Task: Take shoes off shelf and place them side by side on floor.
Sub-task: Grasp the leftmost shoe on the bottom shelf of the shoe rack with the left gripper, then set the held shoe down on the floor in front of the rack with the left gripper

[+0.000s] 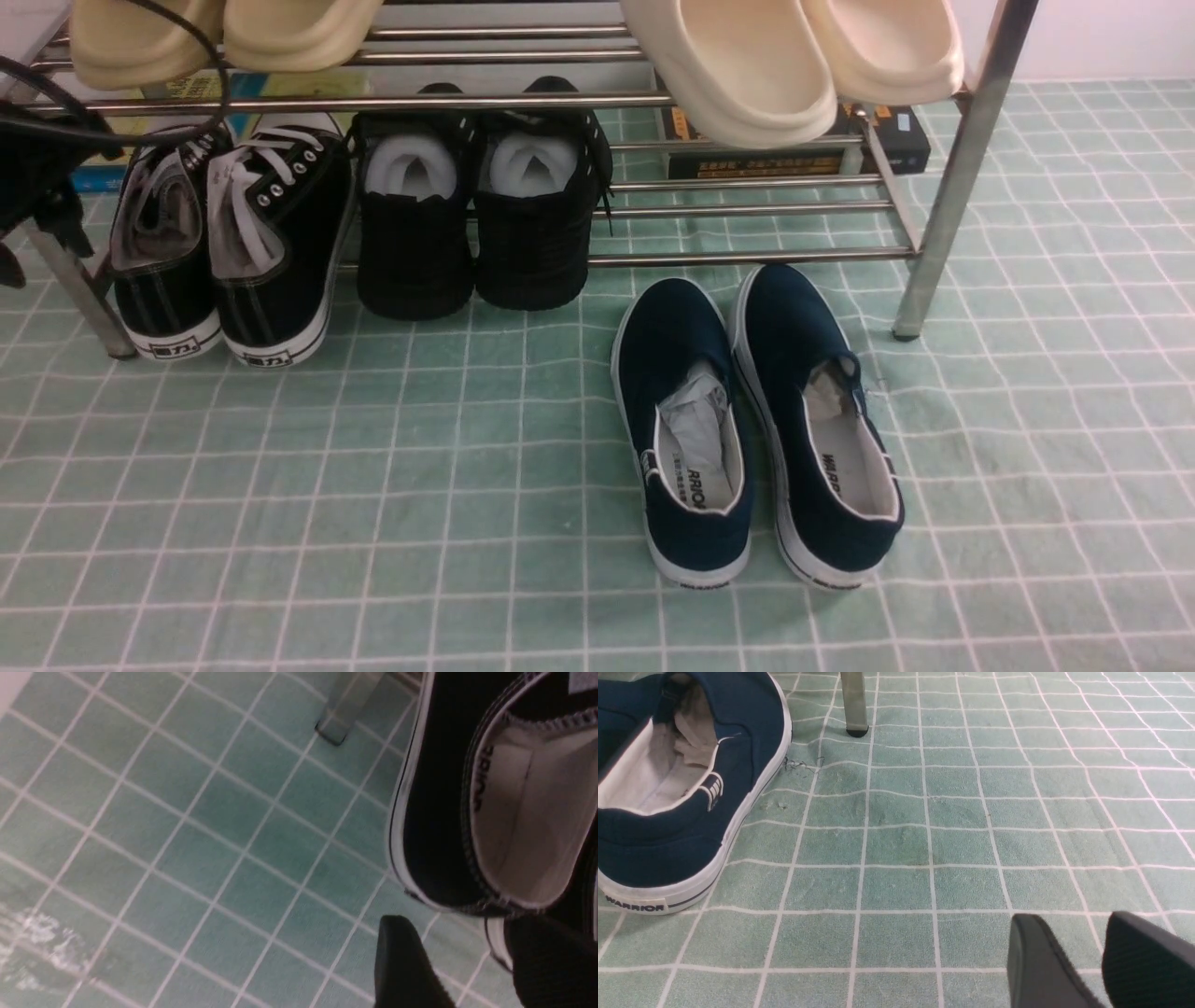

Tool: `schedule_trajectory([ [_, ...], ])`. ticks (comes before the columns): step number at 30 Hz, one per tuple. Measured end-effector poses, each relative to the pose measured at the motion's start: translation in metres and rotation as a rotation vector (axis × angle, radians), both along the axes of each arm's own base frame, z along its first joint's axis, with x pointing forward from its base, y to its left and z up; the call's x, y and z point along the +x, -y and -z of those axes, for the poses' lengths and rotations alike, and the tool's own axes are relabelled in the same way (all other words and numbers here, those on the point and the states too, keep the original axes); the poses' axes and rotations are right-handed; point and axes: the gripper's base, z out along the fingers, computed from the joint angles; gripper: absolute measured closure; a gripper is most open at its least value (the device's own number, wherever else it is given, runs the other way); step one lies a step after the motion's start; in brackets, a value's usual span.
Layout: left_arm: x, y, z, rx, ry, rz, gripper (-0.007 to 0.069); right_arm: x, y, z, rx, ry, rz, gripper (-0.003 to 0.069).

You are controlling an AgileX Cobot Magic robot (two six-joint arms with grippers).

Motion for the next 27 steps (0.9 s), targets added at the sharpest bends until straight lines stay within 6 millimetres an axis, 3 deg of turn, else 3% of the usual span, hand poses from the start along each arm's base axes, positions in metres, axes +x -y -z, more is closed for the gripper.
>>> schedule_trajectory([
  [9, 0.036, -0.002, 0.038, -0.030, 0.052, 0.003, 0.0267, 0.000, 0.000, 0.000, 0.000, 0.000, 0.000, 0.0420],
  [19, 0.051, -0.004, 0.068, -0.021, 0.005, 0.008, 0.0291, 0.000, 0.000, 0.000, 0.000, 0.000, 0.000, 0.0420],
  [24, 0.049, -0.006, 0.073, 0.010, -0.050, 0.033, 0.0519, 0.000, 0.000, 0.000, 0.000, 0.000, 0.000, 0.0420],
  [26, 0.046, -0.007, 0.075, 0.032, -0.096, 0.056, 0.0593, 0.000, 0.000, 0.000, 0.000, 0.000, 0.000, 0.0420],
  [27, 0.045, -0.007, 0.075, 0.032, -0.095, 0.056, 0.0593, 0.000, 0.000, 0.000, 0.000, 0.000, 0.000, 0.0420],
])
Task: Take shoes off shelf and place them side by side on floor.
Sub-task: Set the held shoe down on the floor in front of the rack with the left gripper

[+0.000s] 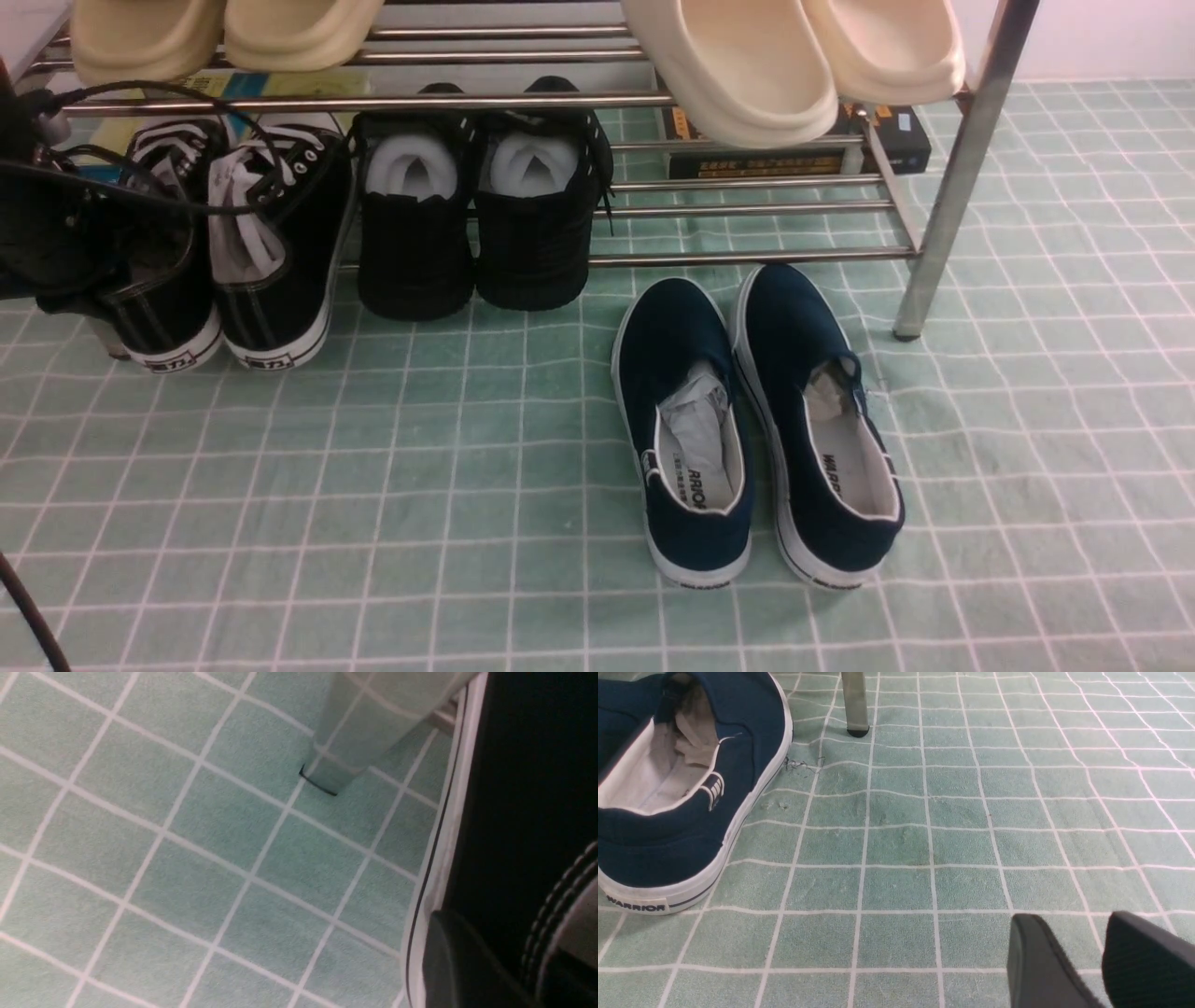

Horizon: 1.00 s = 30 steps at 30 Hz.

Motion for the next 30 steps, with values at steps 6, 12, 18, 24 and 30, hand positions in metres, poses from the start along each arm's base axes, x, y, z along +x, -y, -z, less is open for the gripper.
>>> schedule_trajectory([
  [6, -0.039, 0.001, -0.039, 0.042, -0.116, 0.010, 0.0608, 0.000, 0.000, 0.000, 0.000, 0.000, 0.000, 0.0420],
  [12, -0.093, 0.001, -0.098, 0.114, -0.118, -0.002, 0.0608, 0.000, 0.000, 0.000, 0.000, 0.000, 0.000, 0.0420],
  [18, -0.126, 0.000, -0.130, 0.181, -0.053, -0.030, 0.0603, 0.000, 0.000, 0.000, 0.000, 0.000, 0.000, 0.0420],
  [24, -0.147, 0.002, -0.118, 0.162, -0.081, -0.072, 0.0603, 0.000, 0.000, 0.000, 0.000, 0.000, 0.000, 0.0420],
  [30, -0.161, 0.003, -0.063, 0.140, -0.249, -0.100, 0.0603, 0.000, 0.000, 0.000, -0.001, 0.000, 0.000, 0.0420],
])
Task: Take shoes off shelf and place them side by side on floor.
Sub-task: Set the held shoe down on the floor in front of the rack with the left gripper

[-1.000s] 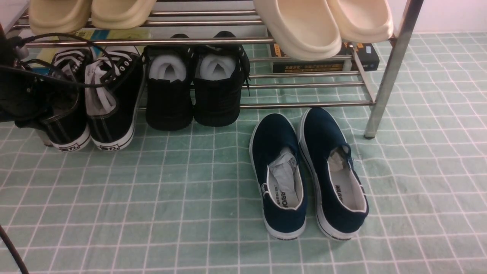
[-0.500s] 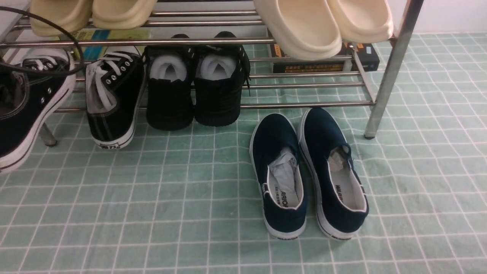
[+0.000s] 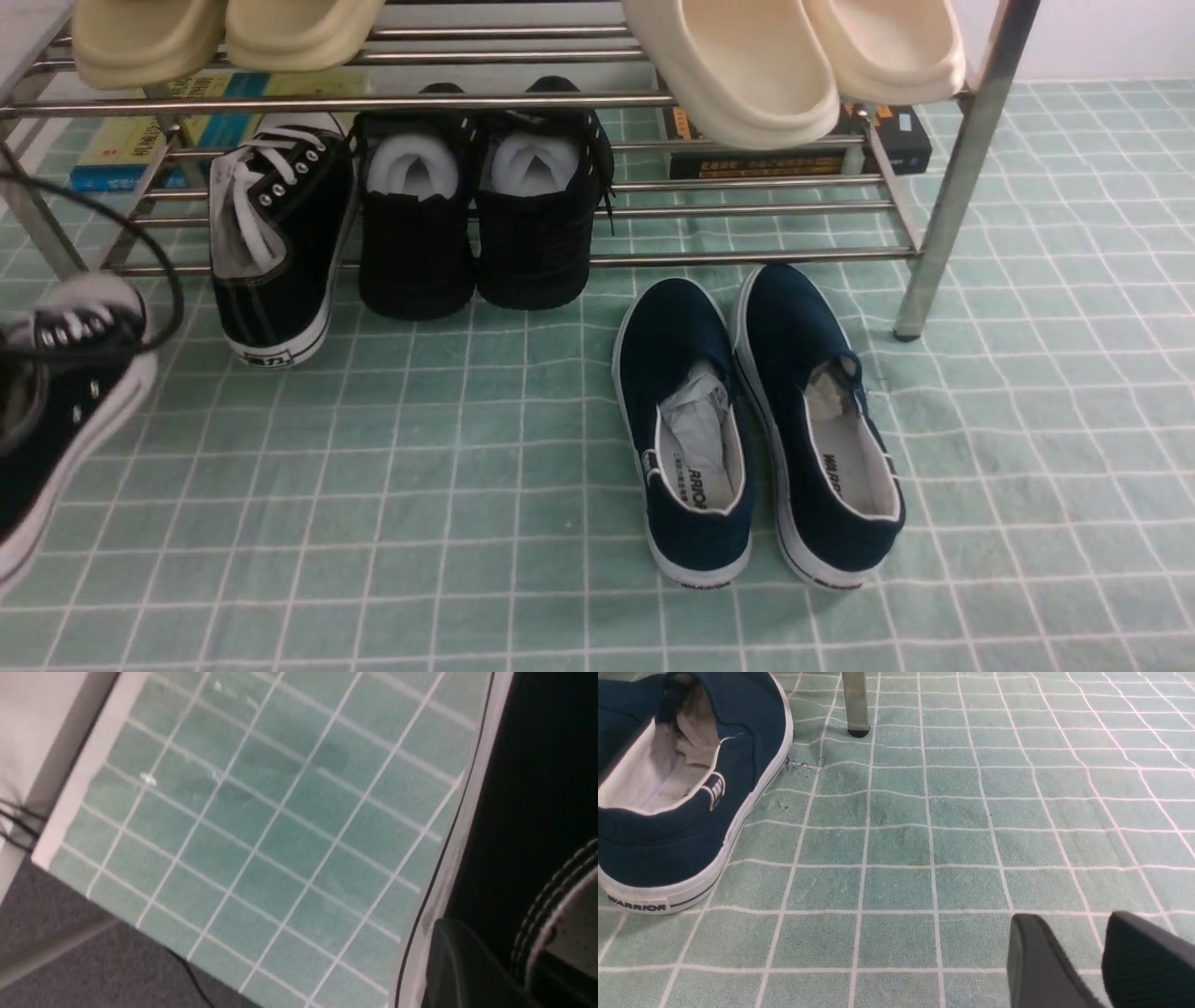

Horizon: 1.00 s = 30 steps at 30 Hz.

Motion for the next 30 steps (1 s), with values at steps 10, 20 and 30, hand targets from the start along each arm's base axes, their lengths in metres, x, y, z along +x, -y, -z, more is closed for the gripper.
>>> schedule_trajectory([
  [10, 0.001, 0.002, 0.054, -0.018, 0.121, -0.039, 0.0603, 0.000, 0.000, 0.000, 0.001, 0.000, 0.000, 0.0420],
  [20, 0.002, 0.001, 0.074, -0.004, 0.230, -0.047, 0.0593, 0.000, 0.000, 0.000, 0.001, 0.000, 0.000, 0.0420],
  [30, 0.011, -0.001, 0.087, 0.017, 0.191, -0.005, 0.0438, 0.000, 0.000, 0.000, 0.001, 0.000, 0.000, 0.0419],
])
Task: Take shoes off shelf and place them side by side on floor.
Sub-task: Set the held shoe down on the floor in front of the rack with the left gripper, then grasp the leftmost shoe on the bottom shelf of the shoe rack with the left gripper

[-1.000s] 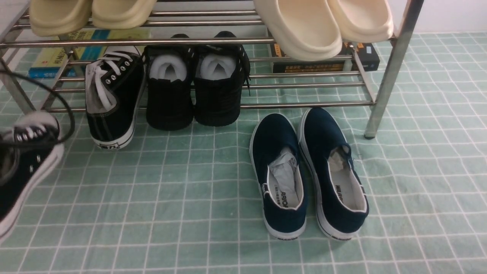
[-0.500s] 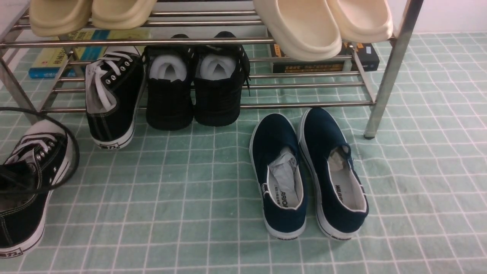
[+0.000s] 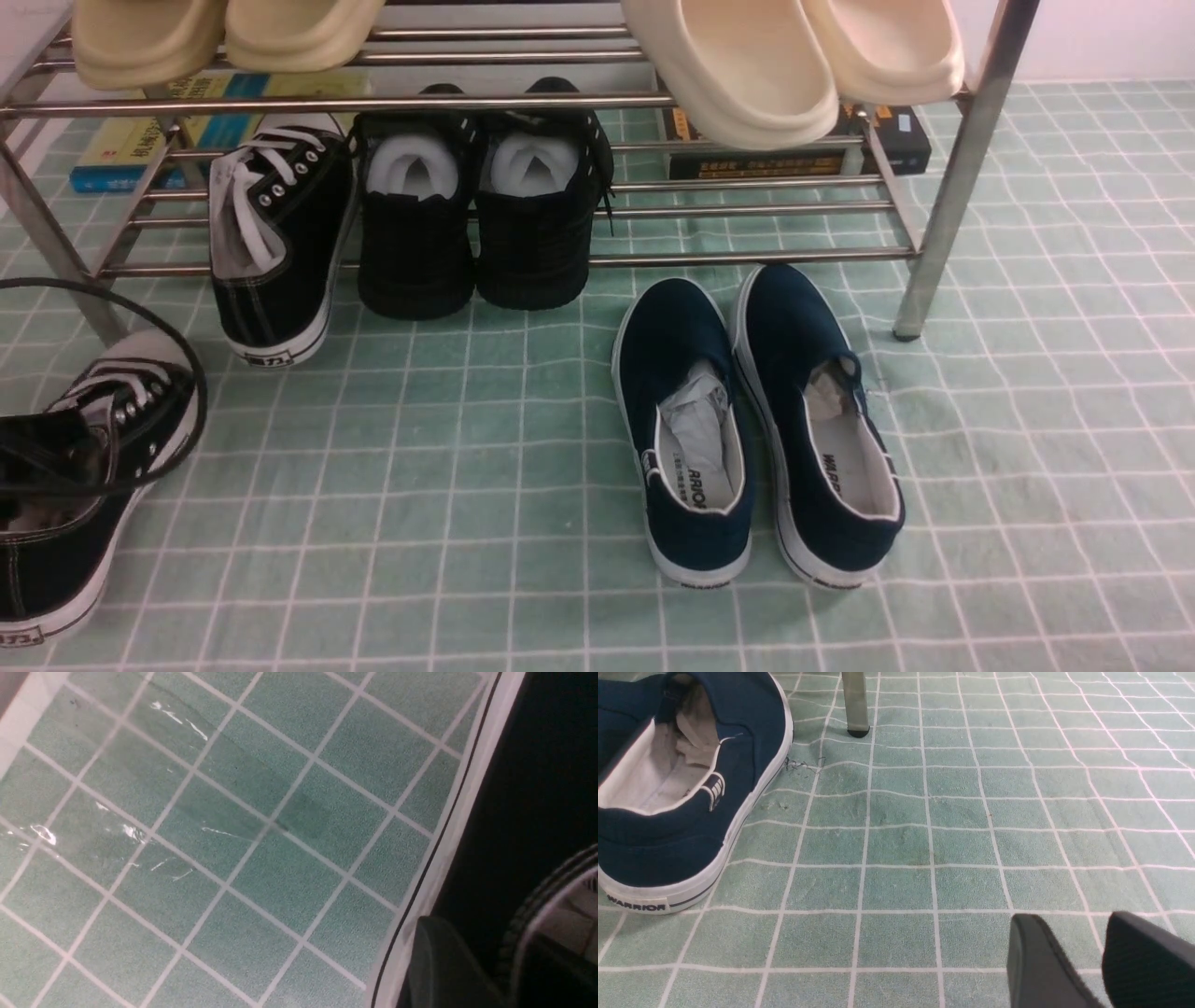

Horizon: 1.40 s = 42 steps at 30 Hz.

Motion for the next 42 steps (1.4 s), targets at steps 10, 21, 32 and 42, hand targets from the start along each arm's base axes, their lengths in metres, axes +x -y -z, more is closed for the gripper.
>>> schedule_trajectory([
  [10, 0.003, -0.005, -0.043, 0.028, 0.005, -0.054, 0.0234, 0.000, 0.000, 0.000, 0.000, 0.000, 0.000, 0.0419],
  [21, 0.028, 0.017, -0.109, -0.163, 0.140, 0.139, 0.0266, 0.000, 0.000, 0.000, -0.001, 0.000, 0.000, 0.0419],
  [32, 0.096, 0.023, -0.088, -0.256, 0.203, 0.283, 0.0267, 0.000, 0.000, 0.000, 0.000, 0.000, 0.000, 0.0419],
  [42, 0.138, 0.022, -0.045, -0.346, 0.232, 0.227, 0.0269, 0.000, 0.000, 0.000, 0.000, 0.000, 0.000, 0.0419],
])
